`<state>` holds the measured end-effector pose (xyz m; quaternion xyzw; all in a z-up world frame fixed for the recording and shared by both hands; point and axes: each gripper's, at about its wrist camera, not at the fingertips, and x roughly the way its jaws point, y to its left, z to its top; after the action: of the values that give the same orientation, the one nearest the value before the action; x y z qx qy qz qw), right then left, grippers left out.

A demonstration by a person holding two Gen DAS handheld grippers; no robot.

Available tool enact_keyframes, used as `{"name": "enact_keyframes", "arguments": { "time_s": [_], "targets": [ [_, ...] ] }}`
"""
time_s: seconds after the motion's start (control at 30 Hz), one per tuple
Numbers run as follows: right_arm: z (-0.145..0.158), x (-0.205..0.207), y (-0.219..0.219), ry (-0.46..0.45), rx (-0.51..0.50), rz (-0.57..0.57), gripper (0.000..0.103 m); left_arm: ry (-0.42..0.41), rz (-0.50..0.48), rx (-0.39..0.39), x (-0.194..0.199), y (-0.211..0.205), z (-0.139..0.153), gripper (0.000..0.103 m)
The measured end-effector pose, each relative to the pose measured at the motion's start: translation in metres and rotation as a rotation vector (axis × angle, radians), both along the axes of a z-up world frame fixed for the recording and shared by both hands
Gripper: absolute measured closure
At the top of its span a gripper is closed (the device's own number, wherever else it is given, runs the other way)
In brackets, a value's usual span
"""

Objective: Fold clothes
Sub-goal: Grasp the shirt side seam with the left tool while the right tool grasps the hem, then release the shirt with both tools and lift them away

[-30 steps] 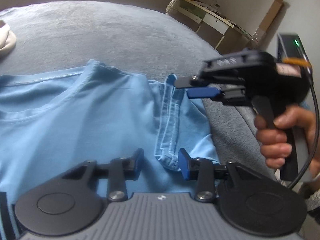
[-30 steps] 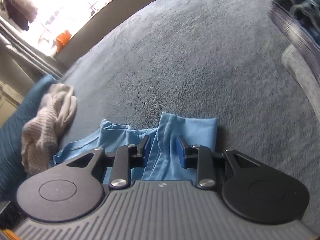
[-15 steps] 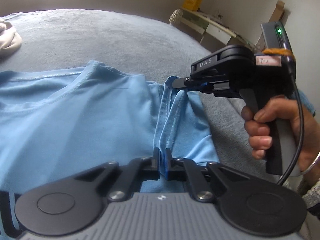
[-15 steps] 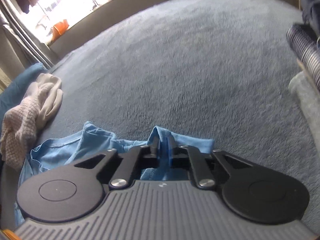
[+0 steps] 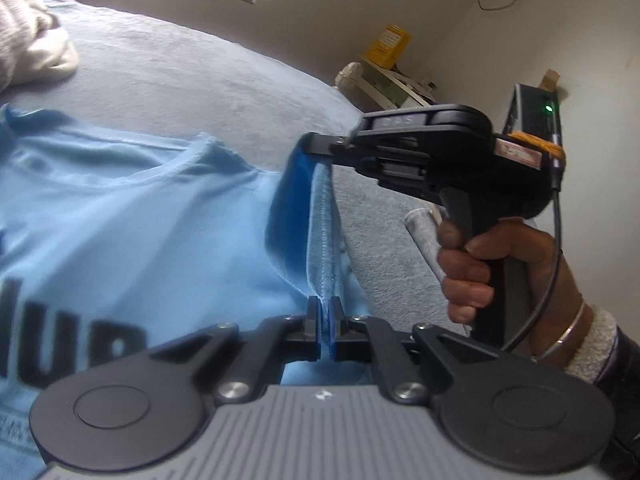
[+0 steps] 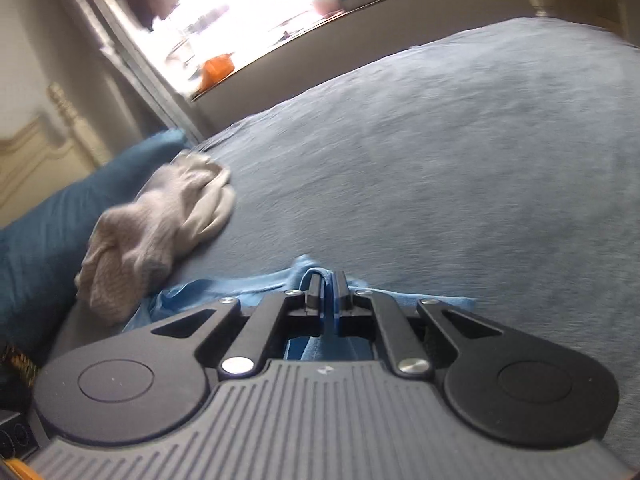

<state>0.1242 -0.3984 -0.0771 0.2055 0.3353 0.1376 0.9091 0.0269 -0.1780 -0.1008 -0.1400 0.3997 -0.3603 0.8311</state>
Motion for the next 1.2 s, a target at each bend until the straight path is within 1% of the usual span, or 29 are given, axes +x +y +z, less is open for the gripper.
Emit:
{"name": "enact_keyframes", "arguments": {
  "time_s": [0.17, 0.27, 0.37, 0.53, 0.6, 0.63, 0.67, 0.7, 0.73, 0.77, 0.83, 0.87, 0.93, 1.0, 1.07, 1.13, 1.2],
  "targets": [
    [-0.013, 0.013, 0.041, 0.035, -0.023, 0.107, 0.101, 0.026, 0.04, 0.019, -0.005, 0.019, -0.004, 0.099],
    [-0.023, 0.02, 0.063, 0.049, -0.06, 0.164, 0.1, 0.043, 0.053, 0.03, -0.006, 0.026, -0.006, 0.099],
    [-0.032, 0.022, 0.073, 0.072, -0.041, 0.203, 0.1, 0.045, 0.06, 0.04, -0.009, 0.032, -0.007, 0.099],
    [-0.025, 0.015, 0.077, 0.019, -0.032, 0.217, 0.1, 0.029, 0.062, 0.047, -0.012, 0.037, -0.004, 0.099],
    [-0.023, 0.014, 0.076, 0.001, -0.035, 0.209, 0.099, 0.045, 0.045, 0.052, -0.011, 0.034, -0.007, 0.099],
    [-0.026, 0.015, 0.076, 0.007, -0.051, 0.2, 0.098, 0.065, 0.034, 0.061, -0.01, 0.033, -0.01, 0.096],
    [-0.029, 0.016, 0.075, 0.014, -0.066, 0.191, 0.098, 0.081, 0.044, 0.069, -0.009, 0.035, -0.012, 0.089],
    [-0.033, 0.017, 0.075, 0.03, -0.081, 0.189, 0.097, 0.095, 0.053, 0.076, -0.008, 0.036, -0.015, 0.085],
    [-0.036, 0.018, 0.074, 0.057, -0.079, 0.192, 0.094, 0.101, 0.06, 0.074, -0.007, 0.039, -0.016, 0.081],
    [-0.039, 0.018, 0.072, 0.081, -0.075, 0.194, 0.088, 0.097, 0.067, 0.078, -0.006, 0.043, -0.015, 0.08],
    [-0.037, 0.013, 0.063, 0.081, -0.032, 0.168, 0.079, 0.088, 0.081, 0.084, -0.005, 0.051, -0.014, 0.08],
    [-0.032, 0.009, 0.054, 0.068, 0.005, 0.154, 0.078, 0.082, 0.087, 0.084, -0.004, 0.055, -0.012, 0.08],
    [-0.022, 0.0, 0.035, 0.047, 0.08, 0.123, 0.077, 0.075, 0.096, 0.076, 0.0, 0.063, -0.009, 0.08],
    [-0.012, -0.012, 0.014, 0.046, 0.148, 0.087, 0.077, 0.055, 0.1, 0.063, 0.003, 0.068, -0.003, 0.08],
    [-0.004, -0.029, -0.007, 0.051, 0.196, 0.054, 0.077, 0.031, 0.093, 0.051, 0.008, 0.066, 0.003, 0.08],
    [0.001, -0.05, -0.027, 0.065, 0.232, 0.013, 0.077, 0.022, 0.061, 0.044, 0.015, 0.056, 0.006, 0.079],
    [-0.001, -0.071, -0.043, 0.094, 0.255, -0.034, 0.077, 0.021, 0.01, 0.042, 0.023, 0.041, 0.006, 0.076]
  ]
}}
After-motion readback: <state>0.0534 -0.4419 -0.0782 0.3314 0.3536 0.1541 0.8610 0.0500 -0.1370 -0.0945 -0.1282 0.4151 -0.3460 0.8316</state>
